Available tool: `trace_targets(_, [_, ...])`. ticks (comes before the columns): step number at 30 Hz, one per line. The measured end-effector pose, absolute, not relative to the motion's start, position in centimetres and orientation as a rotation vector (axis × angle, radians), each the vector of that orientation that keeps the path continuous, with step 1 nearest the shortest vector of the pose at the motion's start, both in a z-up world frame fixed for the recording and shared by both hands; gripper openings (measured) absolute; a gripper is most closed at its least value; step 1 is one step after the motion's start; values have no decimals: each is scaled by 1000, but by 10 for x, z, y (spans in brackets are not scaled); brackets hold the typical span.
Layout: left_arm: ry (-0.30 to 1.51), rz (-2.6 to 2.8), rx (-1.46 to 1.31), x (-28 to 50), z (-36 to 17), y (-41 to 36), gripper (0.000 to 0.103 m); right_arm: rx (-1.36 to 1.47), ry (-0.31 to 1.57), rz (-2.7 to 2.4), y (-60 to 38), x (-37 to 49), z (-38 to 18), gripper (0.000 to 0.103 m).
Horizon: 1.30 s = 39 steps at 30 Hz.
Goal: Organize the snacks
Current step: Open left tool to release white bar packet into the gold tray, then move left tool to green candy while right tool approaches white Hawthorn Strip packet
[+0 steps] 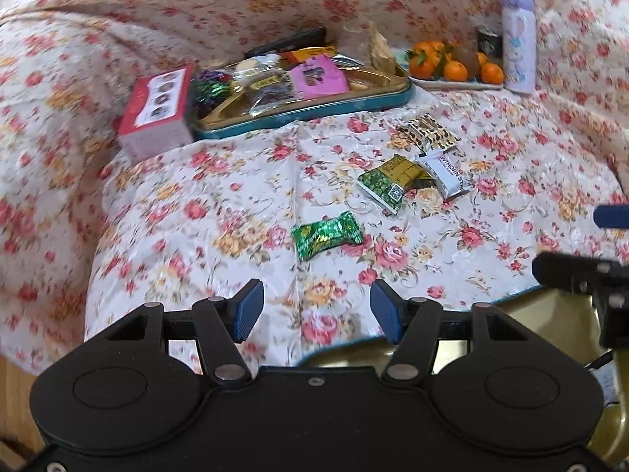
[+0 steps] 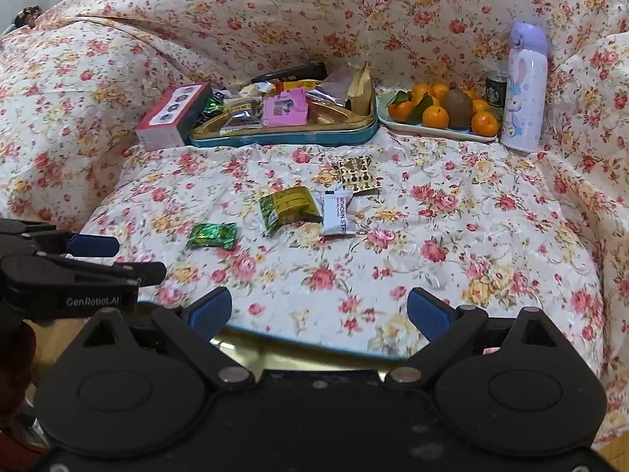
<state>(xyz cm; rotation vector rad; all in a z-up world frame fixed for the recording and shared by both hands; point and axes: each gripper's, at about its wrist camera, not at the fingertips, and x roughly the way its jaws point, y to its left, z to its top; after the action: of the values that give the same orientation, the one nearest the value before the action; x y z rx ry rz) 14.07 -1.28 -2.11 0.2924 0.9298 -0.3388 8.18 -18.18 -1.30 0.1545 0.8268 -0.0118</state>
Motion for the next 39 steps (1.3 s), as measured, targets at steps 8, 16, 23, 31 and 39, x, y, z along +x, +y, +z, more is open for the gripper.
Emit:
trace_targets(8, [926,-402,384,166,-35,-21,64,179,874,-13,-190,118,-28,101])
trace_targets(16, [934,-440,468,184,-55,-23,64,194,898,3,-196,147,-35,101])
trace_targets(23, [930,-434,495,199,-68,-28,64,161,916,0,-195,169,-43,101])
trace_targets(31, [936,-417,437,221,-74,-29,65,147,927,-18,-195,189,-52,101])
trace_targets(39, [970,-374,288,243,-79,-20,68,105,901,-56,-194,205,-56,101])
